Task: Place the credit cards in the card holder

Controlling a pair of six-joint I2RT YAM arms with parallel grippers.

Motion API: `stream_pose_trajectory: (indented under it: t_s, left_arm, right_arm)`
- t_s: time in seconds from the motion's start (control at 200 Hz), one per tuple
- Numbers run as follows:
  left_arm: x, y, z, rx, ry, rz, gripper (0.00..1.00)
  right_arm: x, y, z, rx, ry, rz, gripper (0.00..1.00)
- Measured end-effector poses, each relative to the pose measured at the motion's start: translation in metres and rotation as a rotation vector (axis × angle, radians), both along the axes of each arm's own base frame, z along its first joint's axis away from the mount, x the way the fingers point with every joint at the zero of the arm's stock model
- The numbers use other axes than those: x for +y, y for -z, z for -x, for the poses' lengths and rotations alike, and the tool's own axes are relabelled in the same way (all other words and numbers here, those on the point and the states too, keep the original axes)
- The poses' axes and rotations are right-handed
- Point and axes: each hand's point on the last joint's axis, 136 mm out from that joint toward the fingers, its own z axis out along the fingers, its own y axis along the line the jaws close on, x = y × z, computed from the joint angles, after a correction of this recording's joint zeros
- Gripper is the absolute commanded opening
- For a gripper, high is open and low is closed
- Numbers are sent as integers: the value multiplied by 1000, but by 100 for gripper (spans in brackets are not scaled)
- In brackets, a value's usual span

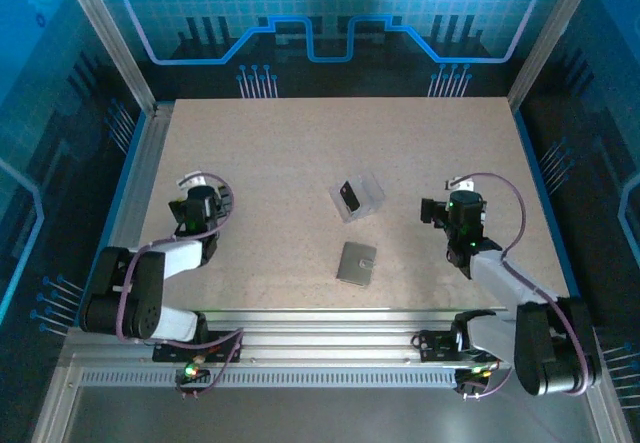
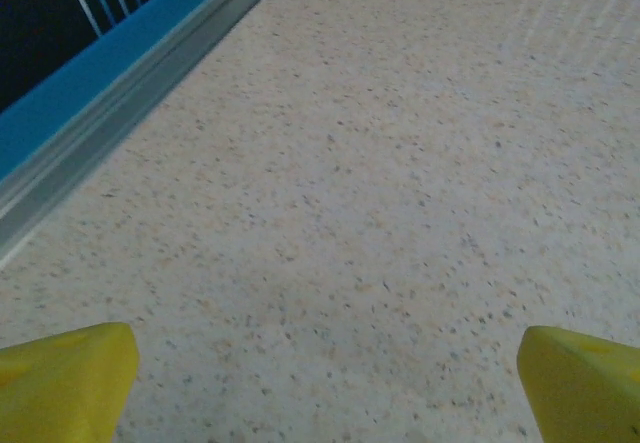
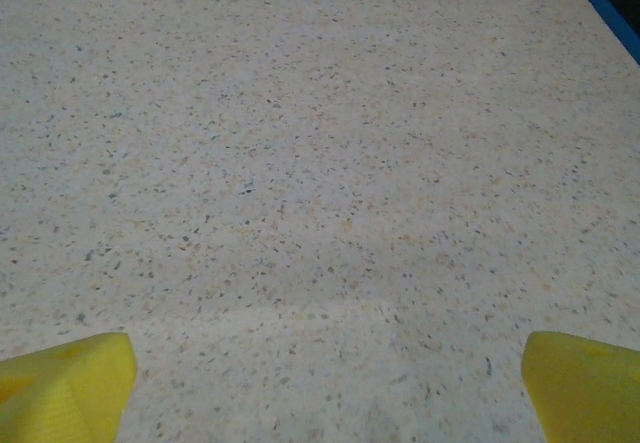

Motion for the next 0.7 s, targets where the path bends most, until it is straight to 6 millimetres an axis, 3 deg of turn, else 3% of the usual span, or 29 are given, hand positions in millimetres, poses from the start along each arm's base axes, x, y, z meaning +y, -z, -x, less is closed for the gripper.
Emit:
stream_pose_trajectory:
  t_s: [0.28,0.35,0.47,0.7]
  left_arm:
    - [-29,7,-22,-54,193,10,99]
    - [-32,2,-24,-73,209,-1,99]
    - [-40,-7,-28,-108,238,-22,99]
    - [-42,-10,-29,-117,247,-28,99]
  right_arm:
    - [-6,4,-28,-111,-16,-21,100]
    - [1,14,-39,-123,-58,-32,100]
    - [17,34,-41,-67,-126,-30,100]
    - [26,18,-53,-115,-176,-22,100]
